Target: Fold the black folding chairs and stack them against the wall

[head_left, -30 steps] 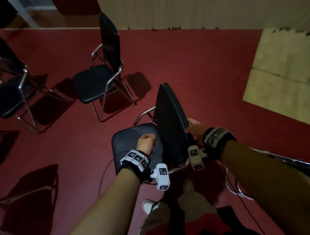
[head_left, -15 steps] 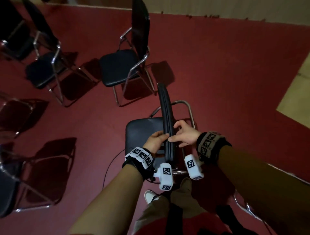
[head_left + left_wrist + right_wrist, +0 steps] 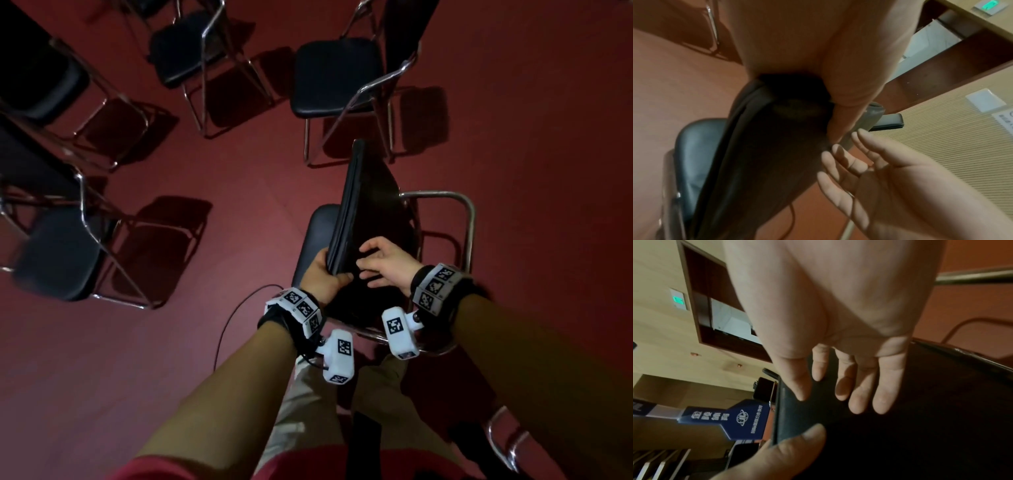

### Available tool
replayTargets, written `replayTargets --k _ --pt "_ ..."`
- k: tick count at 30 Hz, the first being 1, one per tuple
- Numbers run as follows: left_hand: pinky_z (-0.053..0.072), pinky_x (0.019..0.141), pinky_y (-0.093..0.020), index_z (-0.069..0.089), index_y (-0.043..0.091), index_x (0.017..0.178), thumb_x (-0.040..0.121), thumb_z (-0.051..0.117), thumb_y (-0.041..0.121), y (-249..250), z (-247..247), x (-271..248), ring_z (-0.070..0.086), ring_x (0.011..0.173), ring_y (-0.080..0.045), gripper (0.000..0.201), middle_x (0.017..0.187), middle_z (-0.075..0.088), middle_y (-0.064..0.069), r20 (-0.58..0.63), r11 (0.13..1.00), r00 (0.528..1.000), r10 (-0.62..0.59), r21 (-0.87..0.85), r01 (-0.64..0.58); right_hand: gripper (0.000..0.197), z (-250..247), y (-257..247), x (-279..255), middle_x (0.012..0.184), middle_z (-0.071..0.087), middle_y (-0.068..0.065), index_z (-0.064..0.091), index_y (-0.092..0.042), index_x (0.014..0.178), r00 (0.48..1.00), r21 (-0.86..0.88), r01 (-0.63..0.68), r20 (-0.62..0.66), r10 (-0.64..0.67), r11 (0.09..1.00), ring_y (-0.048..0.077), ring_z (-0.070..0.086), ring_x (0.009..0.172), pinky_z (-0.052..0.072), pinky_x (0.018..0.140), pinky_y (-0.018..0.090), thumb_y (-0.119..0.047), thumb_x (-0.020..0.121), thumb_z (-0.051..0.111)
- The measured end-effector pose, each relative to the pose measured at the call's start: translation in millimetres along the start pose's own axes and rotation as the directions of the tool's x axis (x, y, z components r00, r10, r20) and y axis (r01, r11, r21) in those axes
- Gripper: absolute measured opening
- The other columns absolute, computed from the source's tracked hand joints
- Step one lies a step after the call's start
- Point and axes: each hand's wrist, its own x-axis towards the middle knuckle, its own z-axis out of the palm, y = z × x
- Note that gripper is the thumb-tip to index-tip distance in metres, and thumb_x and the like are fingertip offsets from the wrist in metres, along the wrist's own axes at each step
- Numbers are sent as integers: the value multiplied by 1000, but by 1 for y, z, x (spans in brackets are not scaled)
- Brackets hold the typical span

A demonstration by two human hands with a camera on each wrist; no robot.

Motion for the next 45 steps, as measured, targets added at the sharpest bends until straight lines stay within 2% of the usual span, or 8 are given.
replayTargets --k 3,8,16,20,26,32,41,45 --pt "53 95 -35 49 25 126 85 75 8 -13 -20 15 66 103 -22 51 108 67 0 -52 1000 998 -19 0 19 21 15 6 17 101 64 7 55 -22 111 998 -13 -63 -12 63 998 20 66 91 56 71 31 -14 93 63" --pt "48 84 -25 49 14 135 88 75 15 -40 -67 48 62 97 -20 53 110 64 -2 -114 998 992 -48 45 53 23 46 12 49 93 62 3 53 -19 116 981 23 -183 -59 184 983 18 62 81 54 71 31 -11 95 60" --pt "46 82 -29 44 3 138 92 71 12 -98 -148 122 58 98 -24 54 127 61 -18 -104 980 975 -194 16 197 41 109 20 109 90 60 4 45 -28 127 936 195 -232 -222 274 953 17 57 75 51 66 32 -6 95 58" --pt "45 84 -28 43 1 139 89 73 9 -128 -171 154 57 102 -26 59 129 59 -18 -92 970 966 -242 3 243 21 135 33 139 77 60 3 50 -19 114 903 272 -283 -248 351 920 14 50 64 42 55 27 -8 97 53" --pt "47 85 -28 44 2 137 85 78 10 -175 -190 199 56 100 -22 62 122 59 -10 -84 952 948 -307 -42 304 18 149 69 185 81 61 8 52 -17 80 843 183 -331 -384 377 926 19 60 74 54 74 39 -8 90 64" --pt "53 90 -35 51 1 131 76 86 10 -214 -196 242 62 104 -25 65 116 62 -8 -118 927 921 -372 -105 361 20 159 100 226 77 59 8 52 -15 76 813 189 -381 -397 426 905 17 58 72 53 66 31 -5 91 62" --pt "50 89 -27 49 4 134 76 86 17 -269 -198 287 61 106 -21 70 125 63 -9 -147 915 903 -404 -44 402 8 175 141 274 87 69 6 71 -19 81 797 74 -405 -461 391 911 26 68 96 57 89 43 -15 87 67" --pt "51 69 -13 50 1 136 81 83 15 -286 -199 302 59 104 -18 66 126 63 -9 -123 920 914 -386 17 390 10 178 159 281 85 62 5 63 -16 86 800 155 -414 -408 440 897 22 62 86 55 81 38 -10 93 59"
